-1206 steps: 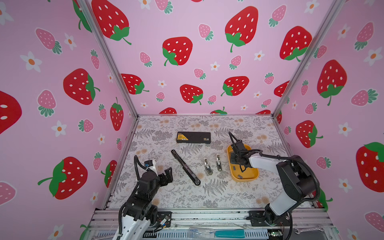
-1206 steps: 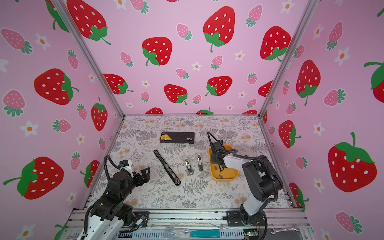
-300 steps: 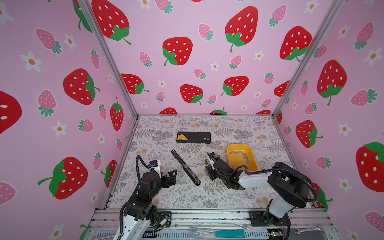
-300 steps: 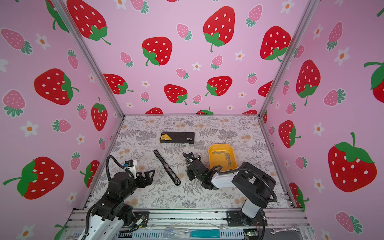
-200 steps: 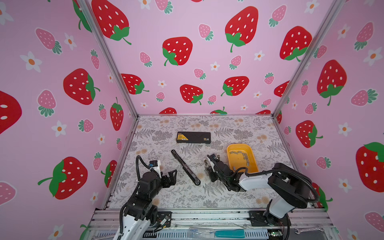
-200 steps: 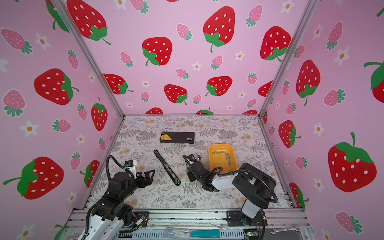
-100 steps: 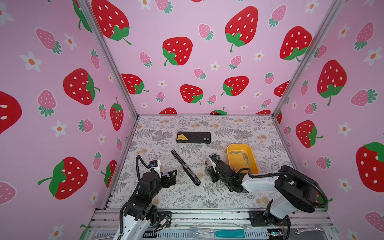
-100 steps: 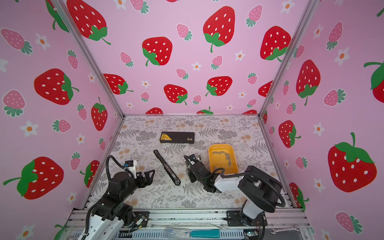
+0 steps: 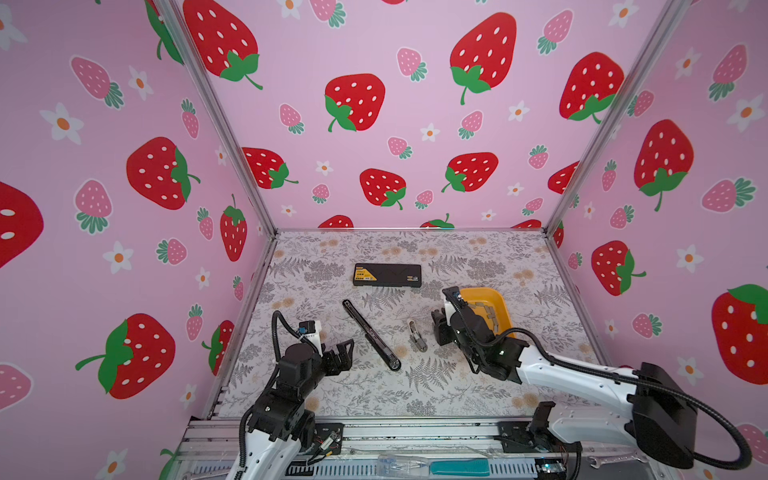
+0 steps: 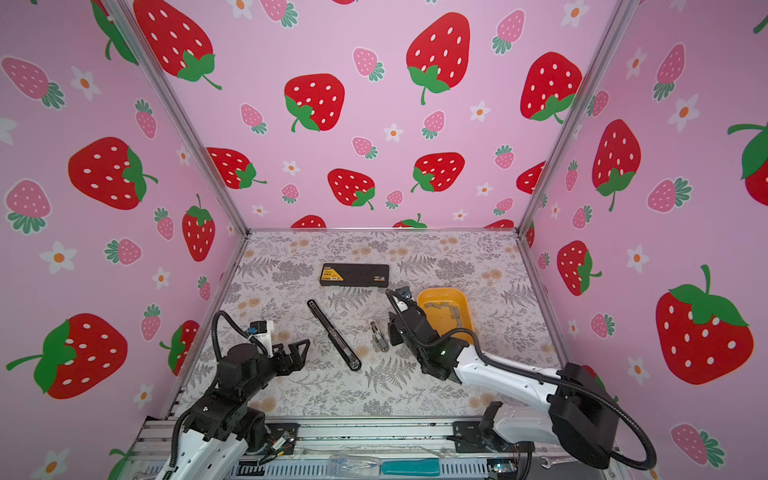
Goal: Load the staples into the stapler
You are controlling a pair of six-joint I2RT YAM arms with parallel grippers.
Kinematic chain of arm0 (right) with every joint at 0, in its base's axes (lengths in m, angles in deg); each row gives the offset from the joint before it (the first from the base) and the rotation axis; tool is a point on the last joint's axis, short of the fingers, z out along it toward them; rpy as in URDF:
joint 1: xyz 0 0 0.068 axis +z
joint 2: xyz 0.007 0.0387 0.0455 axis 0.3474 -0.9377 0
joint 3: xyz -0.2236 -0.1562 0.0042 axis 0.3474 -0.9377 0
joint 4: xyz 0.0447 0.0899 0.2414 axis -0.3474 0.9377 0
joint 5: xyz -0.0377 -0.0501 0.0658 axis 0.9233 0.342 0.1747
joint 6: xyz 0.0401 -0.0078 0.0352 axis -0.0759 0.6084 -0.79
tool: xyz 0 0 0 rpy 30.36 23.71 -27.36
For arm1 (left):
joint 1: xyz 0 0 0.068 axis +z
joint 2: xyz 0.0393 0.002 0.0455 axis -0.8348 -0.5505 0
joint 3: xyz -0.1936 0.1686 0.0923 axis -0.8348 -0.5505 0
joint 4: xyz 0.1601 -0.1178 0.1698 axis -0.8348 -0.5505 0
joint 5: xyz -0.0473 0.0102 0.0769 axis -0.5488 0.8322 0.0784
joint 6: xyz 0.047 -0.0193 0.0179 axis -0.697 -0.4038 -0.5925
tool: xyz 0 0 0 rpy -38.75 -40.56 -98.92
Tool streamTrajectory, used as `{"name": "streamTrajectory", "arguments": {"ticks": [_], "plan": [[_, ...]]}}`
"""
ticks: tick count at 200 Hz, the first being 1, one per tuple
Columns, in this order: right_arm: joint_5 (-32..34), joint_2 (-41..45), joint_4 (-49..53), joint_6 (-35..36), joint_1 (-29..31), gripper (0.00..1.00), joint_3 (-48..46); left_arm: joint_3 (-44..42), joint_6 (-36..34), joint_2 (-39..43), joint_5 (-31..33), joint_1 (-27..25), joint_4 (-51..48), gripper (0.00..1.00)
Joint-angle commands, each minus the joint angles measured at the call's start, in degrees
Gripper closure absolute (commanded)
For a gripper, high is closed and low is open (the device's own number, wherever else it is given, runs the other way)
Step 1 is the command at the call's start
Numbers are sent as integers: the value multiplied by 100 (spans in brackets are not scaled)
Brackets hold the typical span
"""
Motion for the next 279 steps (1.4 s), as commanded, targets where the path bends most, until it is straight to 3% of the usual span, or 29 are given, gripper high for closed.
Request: {"name": "streamTrajectory", "arguments": {"ticks": [1,37,89,279], "plan": [[399,254,1166,-229,-620,65,256,6,-24,37,-1,26,118,1],[-389,-9,1789,-142,-1890,66,411,-2,-6,68,24,23,100,1],[-1021,-1227,2280,14,-2827,72,639,-8,-15,48,42,22,115,1],[-1072,-2455,2227,235,-3541,73,851,11,-33,-159,16,24,223,1]]}}
